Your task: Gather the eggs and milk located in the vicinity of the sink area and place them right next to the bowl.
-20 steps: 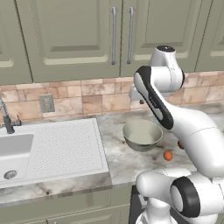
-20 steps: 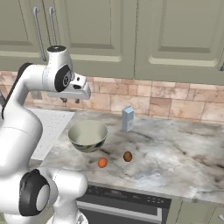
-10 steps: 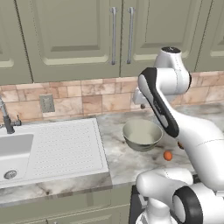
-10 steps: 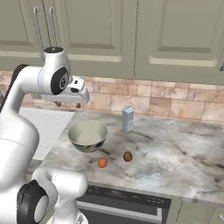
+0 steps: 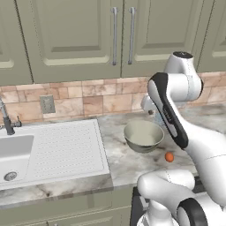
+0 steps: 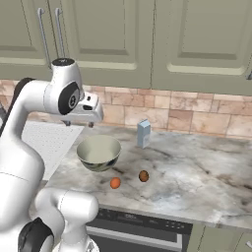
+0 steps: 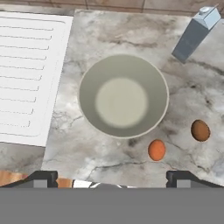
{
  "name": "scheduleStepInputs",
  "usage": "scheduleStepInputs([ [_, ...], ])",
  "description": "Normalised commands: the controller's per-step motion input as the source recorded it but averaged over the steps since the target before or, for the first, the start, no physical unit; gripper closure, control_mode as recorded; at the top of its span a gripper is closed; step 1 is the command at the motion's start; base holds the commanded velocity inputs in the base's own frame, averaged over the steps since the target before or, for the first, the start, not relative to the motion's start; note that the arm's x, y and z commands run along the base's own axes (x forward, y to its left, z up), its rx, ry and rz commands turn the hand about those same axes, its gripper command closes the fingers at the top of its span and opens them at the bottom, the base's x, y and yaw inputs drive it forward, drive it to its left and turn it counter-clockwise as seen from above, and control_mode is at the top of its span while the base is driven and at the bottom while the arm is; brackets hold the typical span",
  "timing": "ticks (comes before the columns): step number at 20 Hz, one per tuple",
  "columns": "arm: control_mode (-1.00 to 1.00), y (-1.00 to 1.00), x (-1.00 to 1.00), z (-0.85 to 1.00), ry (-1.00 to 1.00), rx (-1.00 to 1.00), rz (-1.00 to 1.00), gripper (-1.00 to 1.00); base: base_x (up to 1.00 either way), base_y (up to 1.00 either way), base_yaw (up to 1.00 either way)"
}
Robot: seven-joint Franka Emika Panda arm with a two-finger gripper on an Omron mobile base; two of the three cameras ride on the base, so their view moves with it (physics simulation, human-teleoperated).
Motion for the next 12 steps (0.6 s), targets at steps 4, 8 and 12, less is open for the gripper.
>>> scheduleStepInputs([
  [4,-1.00,-0.33,-0.18,-0.13,0.00,0.00,0.14,-1.00,0.00,0.00,0.00],
  [8,-1.00,-0.46,-0.23,-0.19,0.00,0.00,0.20,-1.00,0.00,0.00,0.00],
  [12,-1.00,-0.51,-0.25,-0.26,0.00,0.00,0.24,-1.00,0.00,0.00,0.00],
])
